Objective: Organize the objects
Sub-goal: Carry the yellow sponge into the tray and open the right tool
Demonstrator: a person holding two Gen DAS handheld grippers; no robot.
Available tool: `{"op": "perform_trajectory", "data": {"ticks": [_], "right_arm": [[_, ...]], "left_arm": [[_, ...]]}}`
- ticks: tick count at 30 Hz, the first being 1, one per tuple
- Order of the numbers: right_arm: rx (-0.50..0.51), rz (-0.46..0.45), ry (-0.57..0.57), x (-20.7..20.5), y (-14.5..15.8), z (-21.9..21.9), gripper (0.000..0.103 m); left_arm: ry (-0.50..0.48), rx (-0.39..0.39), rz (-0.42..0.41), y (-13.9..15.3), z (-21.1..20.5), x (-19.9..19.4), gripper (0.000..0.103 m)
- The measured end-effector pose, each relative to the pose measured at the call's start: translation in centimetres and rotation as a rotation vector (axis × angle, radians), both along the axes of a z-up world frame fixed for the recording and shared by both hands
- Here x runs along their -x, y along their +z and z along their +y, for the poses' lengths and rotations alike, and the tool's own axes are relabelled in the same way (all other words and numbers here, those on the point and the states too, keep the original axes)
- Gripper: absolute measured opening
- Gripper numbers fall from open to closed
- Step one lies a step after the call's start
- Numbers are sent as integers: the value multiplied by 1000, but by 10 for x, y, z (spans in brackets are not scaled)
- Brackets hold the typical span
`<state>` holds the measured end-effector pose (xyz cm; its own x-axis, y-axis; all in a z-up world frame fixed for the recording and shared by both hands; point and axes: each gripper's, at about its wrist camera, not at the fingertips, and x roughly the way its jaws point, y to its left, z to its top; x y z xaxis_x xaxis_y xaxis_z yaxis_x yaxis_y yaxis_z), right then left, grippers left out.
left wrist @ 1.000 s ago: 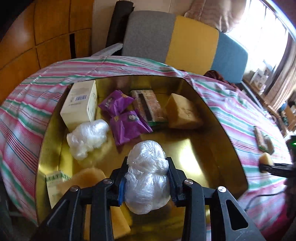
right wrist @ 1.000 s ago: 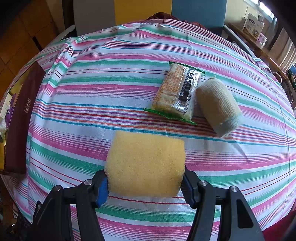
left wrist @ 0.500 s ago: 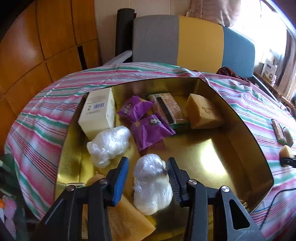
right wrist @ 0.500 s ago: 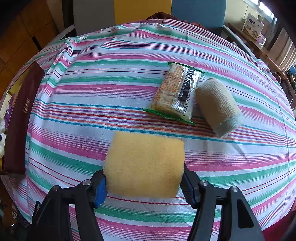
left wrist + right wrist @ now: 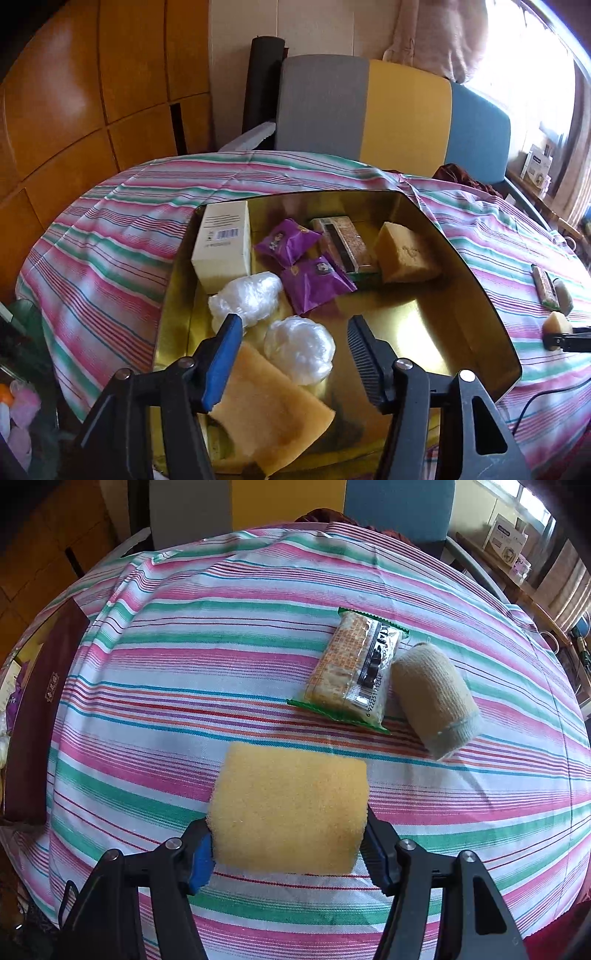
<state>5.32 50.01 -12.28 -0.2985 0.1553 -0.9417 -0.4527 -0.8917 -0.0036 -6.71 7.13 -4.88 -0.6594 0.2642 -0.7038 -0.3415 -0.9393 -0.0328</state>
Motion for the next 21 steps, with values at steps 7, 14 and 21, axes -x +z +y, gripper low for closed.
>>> {"op": "perform_trajectory", "data": {"ticks": [7,14,21], "right_arm": [[-7,3,-11,2,19,-24,63],[-7,144,164,32,83,-106,63],[38,207,397,92,104,-206,63]], "left_arm": [[13,-11,13,6,-18,-6,67],[46,-38,12,7,-38,-5,70],[97,-71,9,10,-60,0,70]]}}
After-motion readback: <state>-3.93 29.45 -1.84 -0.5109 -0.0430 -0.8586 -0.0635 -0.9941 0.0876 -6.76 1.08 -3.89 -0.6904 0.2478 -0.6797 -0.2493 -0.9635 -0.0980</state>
